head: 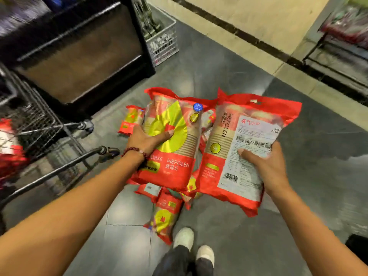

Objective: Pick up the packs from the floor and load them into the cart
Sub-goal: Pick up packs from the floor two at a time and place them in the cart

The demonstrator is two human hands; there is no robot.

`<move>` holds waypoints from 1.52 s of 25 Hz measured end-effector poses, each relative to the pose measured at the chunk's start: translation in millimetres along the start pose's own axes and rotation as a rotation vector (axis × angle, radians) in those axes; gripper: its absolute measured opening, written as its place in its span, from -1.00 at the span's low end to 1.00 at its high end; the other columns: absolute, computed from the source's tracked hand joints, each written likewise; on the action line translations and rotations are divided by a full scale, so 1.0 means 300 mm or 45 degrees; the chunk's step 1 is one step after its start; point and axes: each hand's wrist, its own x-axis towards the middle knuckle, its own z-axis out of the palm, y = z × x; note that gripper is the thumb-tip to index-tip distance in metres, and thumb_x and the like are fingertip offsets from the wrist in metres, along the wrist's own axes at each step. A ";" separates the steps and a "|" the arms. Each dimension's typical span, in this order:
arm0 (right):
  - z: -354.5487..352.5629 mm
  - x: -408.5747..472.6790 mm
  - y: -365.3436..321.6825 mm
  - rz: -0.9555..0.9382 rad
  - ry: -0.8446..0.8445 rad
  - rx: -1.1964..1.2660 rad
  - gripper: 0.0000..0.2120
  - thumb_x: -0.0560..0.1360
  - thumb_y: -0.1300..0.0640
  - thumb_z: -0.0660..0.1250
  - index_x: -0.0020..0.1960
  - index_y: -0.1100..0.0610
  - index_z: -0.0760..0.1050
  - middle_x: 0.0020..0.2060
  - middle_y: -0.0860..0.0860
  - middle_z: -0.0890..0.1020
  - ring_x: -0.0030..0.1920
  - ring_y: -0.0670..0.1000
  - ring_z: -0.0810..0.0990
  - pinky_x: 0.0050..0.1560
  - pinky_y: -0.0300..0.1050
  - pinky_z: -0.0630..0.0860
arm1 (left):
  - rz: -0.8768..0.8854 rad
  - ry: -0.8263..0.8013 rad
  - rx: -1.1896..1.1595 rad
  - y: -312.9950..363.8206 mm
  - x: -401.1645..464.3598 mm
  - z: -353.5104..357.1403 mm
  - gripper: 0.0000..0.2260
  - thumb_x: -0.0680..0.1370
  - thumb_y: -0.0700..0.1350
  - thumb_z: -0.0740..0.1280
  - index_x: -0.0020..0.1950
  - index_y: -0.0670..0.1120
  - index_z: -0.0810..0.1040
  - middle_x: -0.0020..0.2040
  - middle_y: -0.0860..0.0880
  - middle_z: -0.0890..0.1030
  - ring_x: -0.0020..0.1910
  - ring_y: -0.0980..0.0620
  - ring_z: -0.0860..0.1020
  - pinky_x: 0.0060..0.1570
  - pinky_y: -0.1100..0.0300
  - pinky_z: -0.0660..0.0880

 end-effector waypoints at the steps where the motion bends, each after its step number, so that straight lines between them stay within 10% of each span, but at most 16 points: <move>1: 0.025 -0.030 -0.084 -0.039 -0.065 -0.033 -0.35 0.19 0.05 0.62 0.22 0.14 0.51 0.05 0.00 0.71 0.03 0.02 0.71 0.18 0.19 0.58 | -0.004 0.056 -0.027 0.003 -0.043 -0.095 -0.21 0.11 0.33 0.54 0.18 -0.13 0.60 0.03 -0.04 0.68 -0.01 0.00 0.63 -0.17 0.23 0.42; 6: 0.240 -0.189 -0.408 -0.252 -0.359 -0.093 -0.59 0.33 0.40 0.53 -0.06 -0.01 0.47 -0.08 -0.07 0.67 -0.19 -0.22 0.66 0.09 0.01 0.57 | -0.057 0.284 -0.205 0.000 -0.249 -0.510 -0.30 0.02 0.36 0.45 -0.03 -0.09 0.67 -0.13 -0.05 0.69 -0.12 -0.01 0.64 -0.14 0.16 0.51; 12: 0.658 -0.439 -0.644 -0.381 -0.646 -0.164 -0.26 0.14 0.00 0.56 0.25 0.22 0.44 0.09 0.07 0.66 0.06 0.07 0.65 0.10 -0.01 0.56 | -0.220 0.623 -0.275 -0.228 -0.431 -0.982 -0.04 -0.04 0.53 0.43 0.12 -0.13 0.56 0.01 -0.04 0.65 -0.02 -0.06 0.62 0.04 0.01 0.56; 16: 1.034 -0.625 -0.730 -0.439 -0.801 -0.173 -0.35 0.18 0.11 0.57 0.21 0.21 0.43 0.07 0.10 0.65 0.04 0.11 0.65 0.13 0.04 0.56 | -0.287 0.758 -0.255 -0.454 -0.488 -1.343 0.00 0.00 0.56 0.40 0.17 -0.14 0.52 0.04 -0.04 0.64 0.01 -0.08 0.62 0.04 -0.04 0.56; 22: 1.599 -0.887 -0.874 -0.529 -0.997 -0.111 -0.43 0.27 0.27 0.59 0.20 0.32 0.45 0.06 0.12 0.63 -0.28 -0.38 0.62 -0.24 -0.50 0.53 | -0.297 0.891 -0.261 -0.730 -0.473 -1.922 0.01 -0.04 0.58 0.41 0.26 0.02 0.53 0.09 -0.03 0.67 0.04 -0.06 0.65 0.09 -0.08 0.58; 30: 2.078 -1.052 -1.035 -0.643 -1.089 -0.208 -0.49 0.20 0.14 0.58 0.11 0.14 0.54 0.06 0.10 0.68 0.01 0.05 0.68 0.08 -0.05 0.60 | -0.403 0.981 -0.373 -0.938 -0.423 -2.319 0.07 -0.10 0.61 0.37 0.21 -0.05 0.57 0.07 -0.07 0.67 0.00 -0.09 0.65 0.06 -0.07 0.59; 38: 2.560 -0.870 -1.175 -0.677 -1.246 -0.359 -0.28 0.08 -0.14 0.62 0.16 0.12 0.56 0.02 0.00 0.72 0.00 0.02 0.71 0.13 0.10 0.61 | -0.494 0.989 -0.421 -1.059 -0.077 -2.561 0.09 -0.10 0.60 0.40 0.25 -0.06 0.56 0.12 -0.06 0.66 0.07 -0.08 0.62 0.11 -0.08 0.57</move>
